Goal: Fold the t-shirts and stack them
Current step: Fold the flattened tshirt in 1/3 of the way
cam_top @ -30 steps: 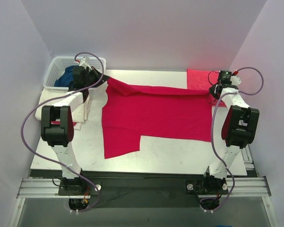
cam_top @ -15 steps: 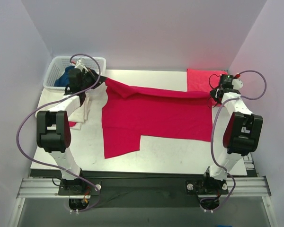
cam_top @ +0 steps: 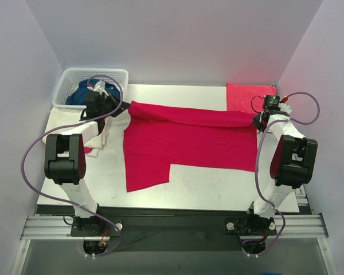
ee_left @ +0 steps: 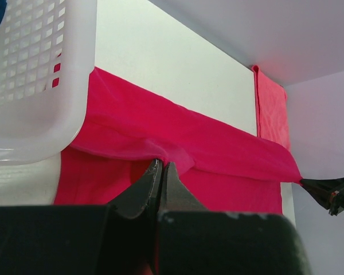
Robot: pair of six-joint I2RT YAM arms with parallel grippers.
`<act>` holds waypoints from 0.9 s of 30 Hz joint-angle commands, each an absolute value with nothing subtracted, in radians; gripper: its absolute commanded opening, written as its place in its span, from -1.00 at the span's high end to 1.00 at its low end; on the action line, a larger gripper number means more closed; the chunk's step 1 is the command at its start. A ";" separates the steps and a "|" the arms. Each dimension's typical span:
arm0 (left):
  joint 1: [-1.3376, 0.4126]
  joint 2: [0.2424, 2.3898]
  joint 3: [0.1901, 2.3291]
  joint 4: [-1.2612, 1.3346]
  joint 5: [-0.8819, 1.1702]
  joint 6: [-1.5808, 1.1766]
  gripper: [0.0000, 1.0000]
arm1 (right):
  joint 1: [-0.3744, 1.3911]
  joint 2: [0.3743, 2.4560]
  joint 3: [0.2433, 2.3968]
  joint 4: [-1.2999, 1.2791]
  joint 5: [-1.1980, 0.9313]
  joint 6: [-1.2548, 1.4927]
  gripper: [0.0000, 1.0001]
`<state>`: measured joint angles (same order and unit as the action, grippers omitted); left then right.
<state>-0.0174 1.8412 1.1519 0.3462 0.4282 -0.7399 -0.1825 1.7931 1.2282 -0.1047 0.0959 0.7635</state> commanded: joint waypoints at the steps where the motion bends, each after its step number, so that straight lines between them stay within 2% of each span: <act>1: -0.009 1.855 1.146 0.411 0.443 -0.765 1.00 | -0.189 1.815 1.261 -0.202 0.153 0.798 0.91; 3: -0.009 1.861 1.137 0.413 0.437 -0.772 1.00 | -0.187 1.810 1.264 -0.209 0.158 0.801 0.61; 4: -0.009 1.868 1.135 0.414 0.442 -0.773 1.00 | -0.183 1.798 1.261 -0.212 0.173 0.799 0.40; 6: -0.009 1.881 1.135 0.416 0.445 -0.778 1.00 | -0.151 1.781 1.267 -0.212 0.196 0.782 0.25; 8: -0.009 1.888 1.135 0.423 0.451 -0.782 1.00 | -0.105 1.763 1.281 -0.212 0.228 0.737 0.20; 11: -0.012 1.898 1.138 0.436 0.457 -0.790 1.00 | 0.021 1.776 1.330 -0.212 0.212 0.666 0.21; 18: -0.017 1.937 1.192 0.463 0.460 -0.808 1.00 | 0.294 1.934 1.508 -0.186 0.083 0.582 0.76; 22: -0.018 1.959 1.238 0.474 0.460 -0.810 1.00 | 0.385 2.067 1.643 -0.175 0.010 0.580 0.81; 27: -0.018 1.991 1.299 0.483 0.466 -0.808 1.00 | 0.463 2.184 1.811 -0.170 -0.073 0.571 0.75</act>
<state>-0.0177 1.9797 1.2331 0.4114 0.4461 -0.8062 0.4442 2.1502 1.7149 -0.1566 -0.0055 0.5961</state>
